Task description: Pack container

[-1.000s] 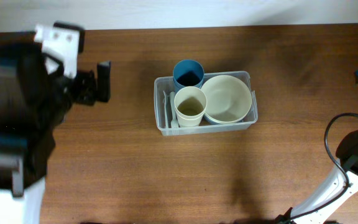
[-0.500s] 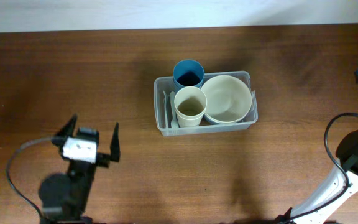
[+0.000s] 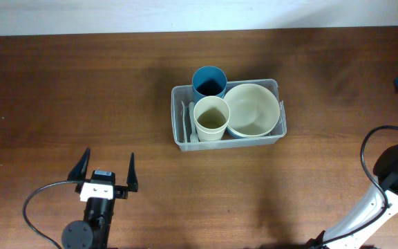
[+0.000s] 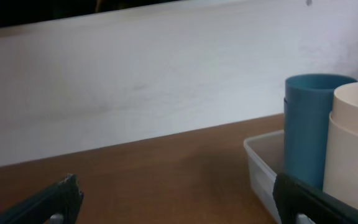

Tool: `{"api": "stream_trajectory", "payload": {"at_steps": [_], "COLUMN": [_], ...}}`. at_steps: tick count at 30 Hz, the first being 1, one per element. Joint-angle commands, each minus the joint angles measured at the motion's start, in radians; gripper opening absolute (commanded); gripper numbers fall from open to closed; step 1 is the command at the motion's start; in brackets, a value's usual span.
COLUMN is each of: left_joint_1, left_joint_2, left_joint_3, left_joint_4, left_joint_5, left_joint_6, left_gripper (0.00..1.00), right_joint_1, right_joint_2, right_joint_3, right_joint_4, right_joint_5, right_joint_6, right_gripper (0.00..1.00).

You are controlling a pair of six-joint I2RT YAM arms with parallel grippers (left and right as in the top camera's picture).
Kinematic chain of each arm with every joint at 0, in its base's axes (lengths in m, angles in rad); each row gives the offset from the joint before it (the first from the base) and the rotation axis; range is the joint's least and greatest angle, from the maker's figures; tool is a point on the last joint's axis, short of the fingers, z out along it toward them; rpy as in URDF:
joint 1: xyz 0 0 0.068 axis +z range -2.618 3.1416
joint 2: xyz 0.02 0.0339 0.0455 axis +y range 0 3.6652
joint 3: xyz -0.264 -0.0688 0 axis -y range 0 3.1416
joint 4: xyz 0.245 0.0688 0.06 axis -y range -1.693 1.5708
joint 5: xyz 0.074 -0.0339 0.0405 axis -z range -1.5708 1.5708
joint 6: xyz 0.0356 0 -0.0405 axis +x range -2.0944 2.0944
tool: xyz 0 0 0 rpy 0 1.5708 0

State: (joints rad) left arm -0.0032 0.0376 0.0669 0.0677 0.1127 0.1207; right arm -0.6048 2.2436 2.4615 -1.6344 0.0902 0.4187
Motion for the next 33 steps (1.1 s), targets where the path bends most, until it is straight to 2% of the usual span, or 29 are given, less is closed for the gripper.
{"api": "stream_trajectory", "payload": {"at_steps": [1, 7, 10, 14, 33], "left_joint_1": [0.007, 0.026, 0.04, 0.04, 0.04], "left_joint_2": [-0.033, -0.033, -0.033, -0.033, -0.032], "left_joint_3": [-0.051, -0.059, -0.059, -0.059, -0.058], "left_joint_4": [0.003, -0.062, -0.151, -0.151, -0.151], "left_joint_5": [-0.076, -0.101, -0.098, -0.108, -0.109], "left_joint_6": [-0.122, -0.136, -0.136, -0.092, -0.09], "left_gripper": [1.0, 1.0, 1.0, 1.0, 1.0], "right_joint_1": [-0.005, -0.005, -0.005, -0.005, -0.005], "right_joint_2": [-0.008, -0.008, -0.008, -0.008, -0.008], "right_joint_3": [-0.003, -0.003, -0.003, -0.003, -0.003], "right_joint_4": [0.0, 0.0, 0.0, 0.0, 0.0], "right_joint_5": [0.016, 0.016, 0.016, 0.016, 0.016], "right_joint_6": [0.004, 0.004, 0.004, 0.004, 0.004], "right_gripper": [0.99, 0.99, 0.99, 0.99, 0.99]}}
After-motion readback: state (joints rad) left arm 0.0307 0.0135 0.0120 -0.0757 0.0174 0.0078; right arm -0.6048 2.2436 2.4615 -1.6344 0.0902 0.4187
